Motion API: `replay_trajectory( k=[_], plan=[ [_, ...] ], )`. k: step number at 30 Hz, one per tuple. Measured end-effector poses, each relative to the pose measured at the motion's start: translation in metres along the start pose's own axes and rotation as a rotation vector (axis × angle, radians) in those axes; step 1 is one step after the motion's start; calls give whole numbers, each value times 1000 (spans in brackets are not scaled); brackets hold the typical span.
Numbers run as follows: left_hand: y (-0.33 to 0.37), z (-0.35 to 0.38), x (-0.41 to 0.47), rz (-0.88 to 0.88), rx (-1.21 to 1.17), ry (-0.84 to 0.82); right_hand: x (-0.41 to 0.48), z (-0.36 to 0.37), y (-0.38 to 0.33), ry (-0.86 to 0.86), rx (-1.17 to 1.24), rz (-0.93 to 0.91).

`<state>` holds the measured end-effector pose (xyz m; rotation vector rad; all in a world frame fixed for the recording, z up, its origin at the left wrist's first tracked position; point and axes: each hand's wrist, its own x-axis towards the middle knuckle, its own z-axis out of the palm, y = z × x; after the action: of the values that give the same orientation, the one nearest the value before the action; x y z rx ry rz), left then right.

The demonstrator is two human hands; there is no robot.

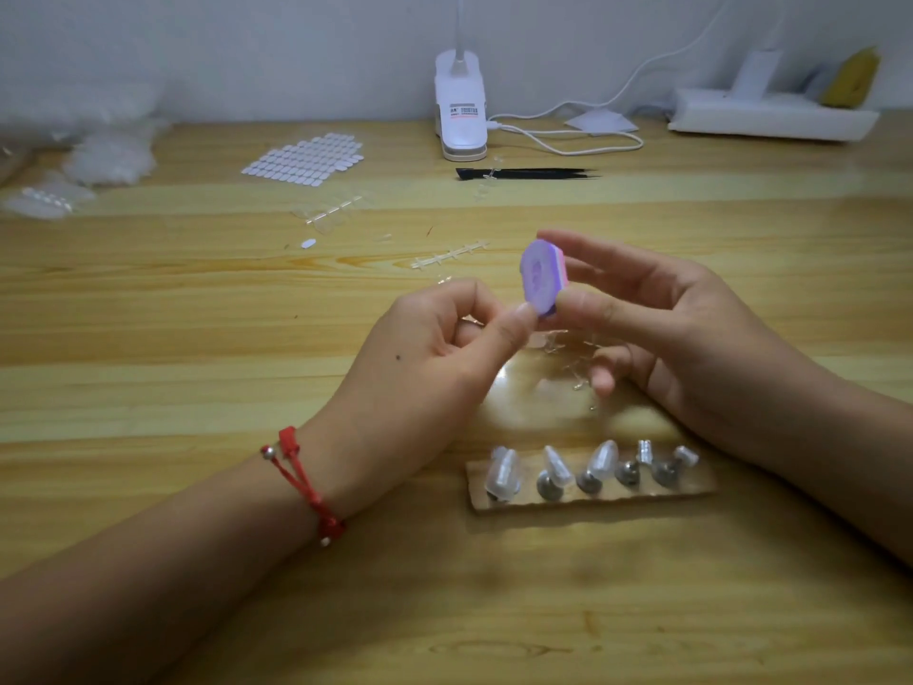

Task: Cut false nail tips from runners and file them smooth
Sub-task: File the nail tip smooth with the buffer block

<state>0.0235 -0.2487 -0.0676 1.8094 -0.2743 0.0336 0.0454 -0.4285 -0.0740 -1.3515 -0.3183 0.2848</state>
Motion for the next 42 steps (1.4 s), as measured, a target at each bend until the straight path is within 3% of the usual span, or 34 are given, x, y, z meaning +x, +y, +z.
replay_trajectory(
  k=[4, 9, 13, 16, 21, 25, 32, 42],
  plan=[
    [0, -3, 2, -29, -79, 64, -1, 1, 1, -53, -84, -23],
    [1, -1, 0, -11, -42, 30, 0, 0, 0, -21, -3, -2],
    [0, -1, 1, 3, -31, 14, -1, 2, 0, -40, -89, -26],
    [0, 2, -2, 40, 2, -58, 2, 3, -2, 43, 20, 35],
    [1, -2, 0, 7, -109, -33, -1, 5, -9, 75, 125, 104],
    [1, -3, 1, -13, -154, -6, -5, 11, -9, -6, -5, 73],
    [2, -3, 0, -4, -159, -35, -7, 14, -4, 24, -326, -77],
    [1, -3, 0, -2, -147, -45, -4, 10, -2, 4, -204, -87]
  ],
)
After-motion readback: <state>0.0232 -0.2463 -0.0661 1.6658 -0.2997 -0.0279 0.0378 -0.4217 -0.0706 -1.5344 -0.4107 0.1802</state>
